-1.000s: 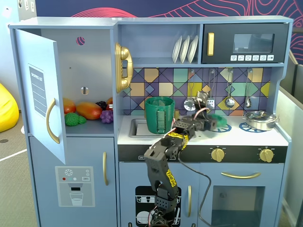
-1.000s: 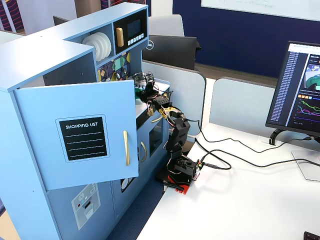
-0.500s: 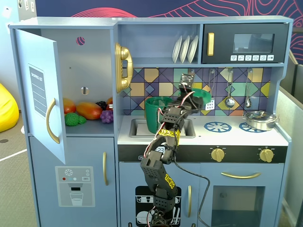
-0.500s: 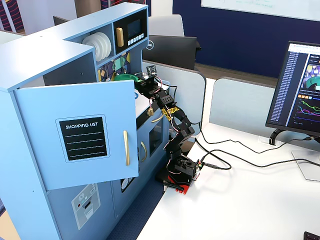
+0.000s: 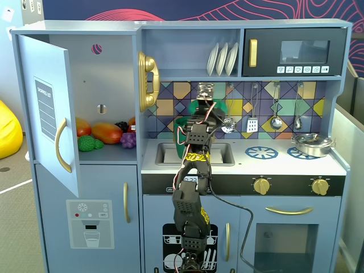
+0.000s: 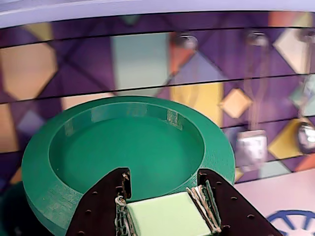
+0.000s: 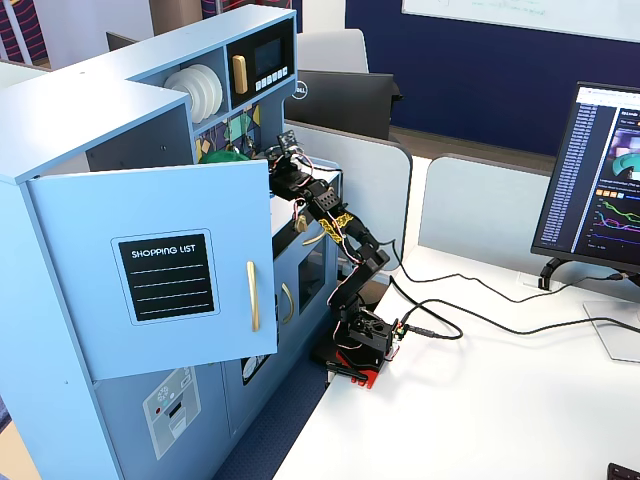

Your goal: Pick up the lid from the counter and put it on the green recipient

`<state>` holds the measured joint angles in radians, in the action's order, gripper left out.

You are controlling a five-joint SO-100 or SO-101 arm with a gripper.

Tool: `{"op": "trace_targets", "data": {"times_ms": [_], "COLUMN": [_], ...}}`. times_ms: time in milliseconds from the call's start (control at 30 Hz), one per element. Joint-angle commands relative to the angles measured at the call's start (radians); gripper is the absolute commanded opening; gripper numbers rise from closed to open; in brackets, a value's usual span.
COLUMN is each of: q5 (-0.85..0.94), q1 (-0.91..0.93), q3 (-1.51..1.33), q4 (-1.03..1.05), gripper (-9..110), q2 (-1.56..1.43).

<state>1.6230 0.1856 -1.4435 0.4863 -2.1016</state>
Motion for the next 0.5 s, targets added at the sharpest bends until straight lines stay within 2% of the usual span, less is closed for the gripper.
{"op": "trace_targets", "data": {"times_ms": [0,467], "q5": [0.031,0.057], "q1": [-0.049,-0.135], "q3": [0.083,0.098], "q4": [0.005,0.018], "gripper": [0,0], "q2": [0.005,0.078]}}
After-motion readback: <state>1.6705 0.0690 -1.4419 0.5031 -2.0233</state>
